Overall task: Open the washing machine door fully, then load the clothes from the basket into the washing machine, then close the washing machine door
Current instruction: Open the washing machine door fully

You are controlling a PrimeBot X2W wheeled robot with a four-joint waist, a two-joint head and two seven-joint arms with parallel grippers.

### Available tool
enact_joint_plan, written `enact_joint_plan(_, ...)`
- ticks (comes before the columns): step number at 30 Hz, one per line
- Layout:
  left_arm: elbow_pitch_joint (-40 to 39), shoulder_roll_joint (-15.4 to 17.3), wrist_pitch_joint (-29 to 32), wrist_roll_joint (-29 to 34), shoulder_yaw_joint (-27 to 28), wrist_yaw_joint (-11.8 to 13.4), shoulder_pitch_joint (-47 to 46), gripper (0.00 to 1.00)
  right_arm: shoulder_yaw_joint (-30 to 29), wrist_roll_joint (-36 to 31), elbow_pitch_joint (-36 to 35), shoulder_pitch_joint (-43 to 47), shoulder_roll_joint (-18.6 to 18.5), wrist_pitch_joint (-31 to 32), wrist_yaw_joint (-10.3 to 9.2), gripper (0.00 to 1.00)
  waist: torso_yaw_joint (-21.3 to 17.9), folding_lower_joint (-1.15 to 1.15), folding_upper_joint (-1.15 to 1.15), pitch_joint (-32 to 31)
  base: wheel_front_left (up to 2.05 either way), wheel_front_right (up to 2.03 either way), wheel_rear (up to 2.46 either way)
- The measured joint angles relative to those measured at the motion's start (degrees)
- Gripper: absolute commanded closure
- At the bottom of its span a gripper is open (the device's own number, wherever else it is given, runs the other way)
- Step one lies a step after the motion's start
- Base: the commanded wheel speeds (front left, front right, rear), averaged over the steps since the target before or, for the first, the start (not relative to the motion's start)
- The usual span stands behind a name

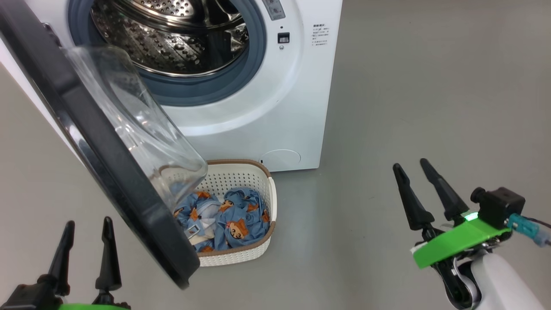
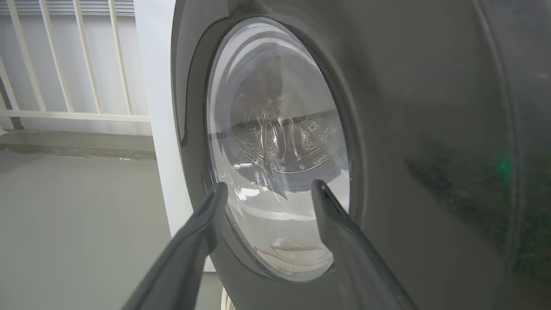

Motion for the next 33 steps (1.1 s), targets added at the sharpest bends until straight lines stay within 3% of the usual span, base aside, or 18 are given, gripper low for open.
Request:
enact_joint_plan(6, 0.1, -0.3, 0.0, 0.0, 0.2, 0.0, 0.4, 0.00, -8.6, -15.2, -5.4, 6.7, 5.0, 0.0, 0.01, 0.00, 0.2, 0.00, 0.00, -0.2, 0.00, 0.00, 0.00)
enact_joint_plan(11, 0.3, -0.4, 0.0, 0.5, 0.3, 0.0, 1.5, 0.00, -12.1, -24.0, -8.1, 11.7, 8.2, 0.0, 0.01, 0.00, 0.2, 0.00, 0.00, -0.7, 0.00, 0.00, 0.00)
enact_joint_plan(30, 2.1, -0.8, 0.0, 1.1, -1.2, 0.0, 2.8, 0.00, -15.4, -31.0, -9.5, 14.7, 10.7, 0.0, 0.01, 0.00, 0.9, 0.00, 0.00, -2.1, 0.00, 0.00, 0.00)
enact_joint_plan(32, 2.6, -0.8, 0.0, 0.8, -1.6, 0.0, 2.8, 1.00, -15.5, -31.0, -9.3, 14.7, 10.8, 0.0, 0.01, 0.00, 1.0, 0.00, 0.00, -2.2, 0.00, 0.00, 0.00)
enact_joint_plan(33, 2.8, -0.7, 0.0, 0.6, -1.9, 0.0, 2.8, 1.00, -15.6, -31.0, -9.2, 14.7, 10.8, 0.0, 0.01, 0.00, 1.0, 0.00, 0.00, -2.2, 0.00, 0.00, 0.00)
